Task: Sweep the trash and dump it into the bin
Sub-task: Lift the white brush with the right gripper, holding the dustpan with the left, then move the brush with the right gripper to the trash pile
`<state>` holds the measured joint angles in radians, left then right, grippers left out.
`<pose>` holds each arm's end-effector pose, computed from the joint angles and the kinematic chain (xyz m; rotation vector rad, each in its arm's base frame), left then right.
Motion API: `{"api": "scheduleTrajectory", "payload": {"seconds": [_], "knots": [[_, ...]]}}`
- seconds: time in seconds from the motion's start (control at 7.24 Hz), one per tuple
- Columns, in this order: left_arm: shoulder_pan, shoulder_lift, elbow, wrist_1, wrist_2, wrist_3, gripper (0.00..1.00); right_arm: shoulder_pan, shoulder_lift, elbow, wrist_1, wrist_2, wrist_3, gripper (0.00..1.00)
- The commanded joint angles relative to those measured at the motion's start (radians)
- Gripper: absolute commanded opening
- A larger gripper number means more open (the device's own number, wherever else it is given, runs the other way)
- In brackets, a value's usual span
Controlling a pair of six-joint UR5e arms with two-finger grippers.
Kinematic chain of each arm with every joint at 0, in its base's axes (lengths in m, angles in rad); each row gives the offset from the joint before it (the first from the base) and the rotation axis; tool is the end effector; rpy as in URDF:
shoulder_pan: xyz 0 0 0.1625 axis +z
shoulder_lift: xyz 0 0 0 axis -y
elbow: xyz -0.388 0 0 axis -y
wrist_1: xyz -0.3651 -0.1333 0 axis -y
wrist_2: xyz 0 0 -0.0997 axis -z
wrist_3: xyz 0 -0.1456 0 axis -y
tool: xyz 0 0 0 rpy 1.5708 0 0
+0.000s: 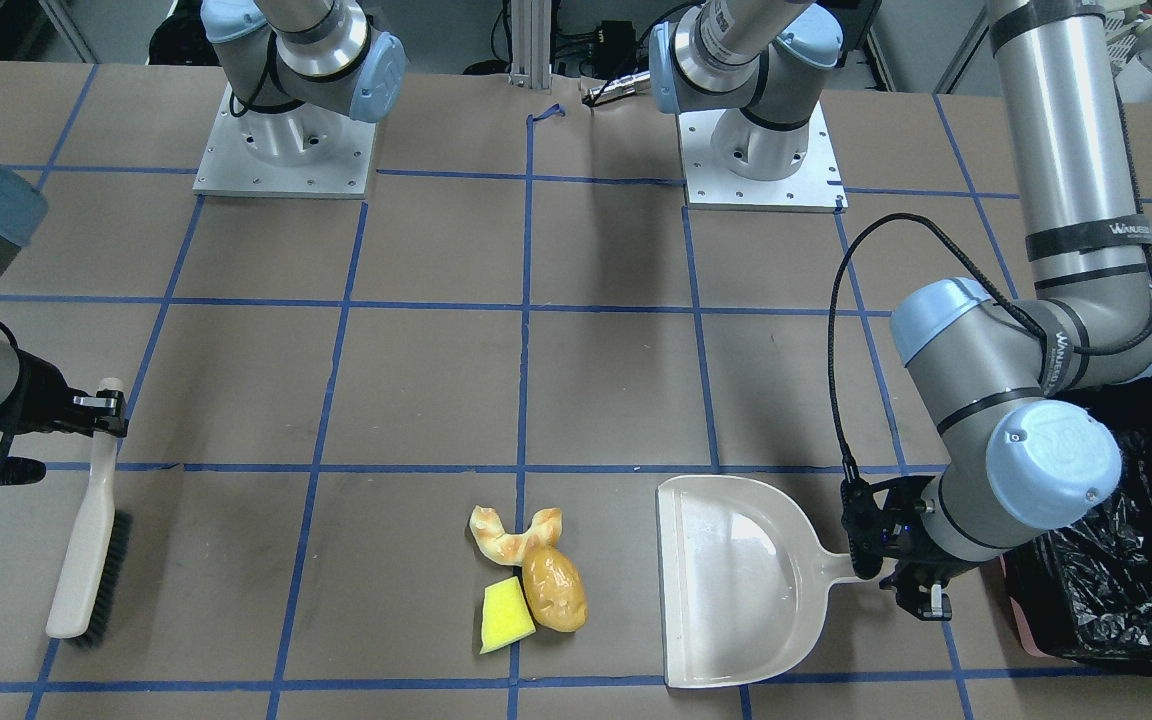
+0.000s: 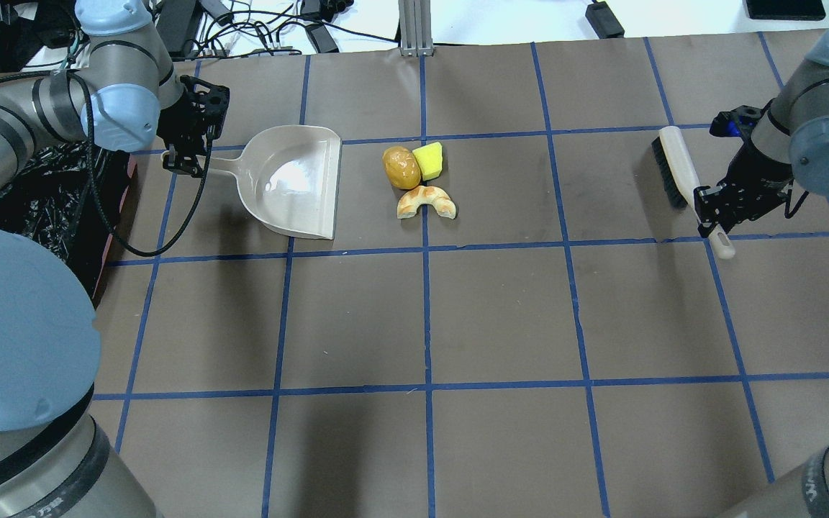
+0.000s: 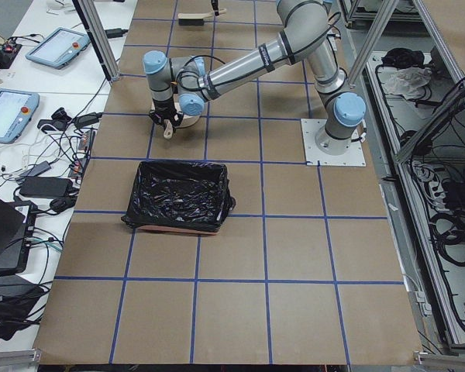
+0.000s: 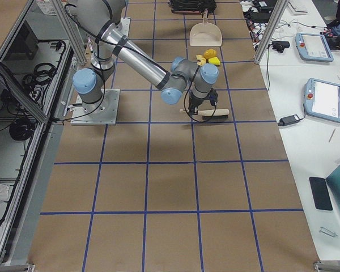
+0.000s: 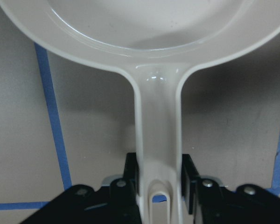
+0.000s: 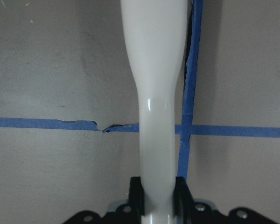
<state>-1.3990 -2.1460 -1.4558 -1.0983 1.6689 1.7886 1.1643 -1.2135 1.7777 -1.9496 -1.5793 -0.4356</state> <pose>-0.0079 -0.6506 0.1822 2.2229 2.1242 0.1148 -0.0825 -0.5256 0.1693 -0.0458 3.0618 0.2651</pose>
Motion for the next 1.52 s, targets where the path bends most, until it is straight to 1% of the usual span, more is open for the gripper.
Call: {"api": "scheduleTrajectory", "payload": {"seconds": [0.0,0.14,0.28,0.41,0.55,0.69,0.97,1.24,1.38], "knots": [[0.0,0.0,0.0,0.0,-0.001,0.0,0.2,0.0,-0.001,-0.027,0.04,0.001,0.002,0.0],[0.0,0.0,0.0,0.0,0.0,0.0,0.2,0.008,-0.003,-0.055,0.063,0.001,0.002,0.0],[0.0,-0.002,-0.002,0.0,0.0,0.0,0.2,0.046,-0.009,-0.081,0.084,0.019,0.023,0.0],[0.0,0.0,0.0,0.0,0.0,0.0,0.2,0.105,-0.006,-0.101,0.09,0.033,0.119,0.0],[0.0,-0.002,-0.002,0.0,-0.001,0.0,0.2,0.148,-0.006,-0.104,0.089,0.059,0.171,0.0],[0.0,0.0,-0.002,0.0,-0.002,0.0,0.2,0.187,-0.001,-0.104,0.083,0.112,0.231,0.0],[0.0,-0.002,-0.002,0.0,-0.002,0.0,0.2,0.3,0.021,-0.106,0.074,0.174,0.386,0.0],[-0.002,-0.002,-0.002,0.0,-0.002,0.0,0.2,0.398,0.048,-0.106,0.005,0.237,0.551,0.0],[-0.002,-0.002,-0.002,0.0,-0.002,0.0,0.2,0.434,0.061,-0.106,-0.015,0.249,0.586,0.0]]}}
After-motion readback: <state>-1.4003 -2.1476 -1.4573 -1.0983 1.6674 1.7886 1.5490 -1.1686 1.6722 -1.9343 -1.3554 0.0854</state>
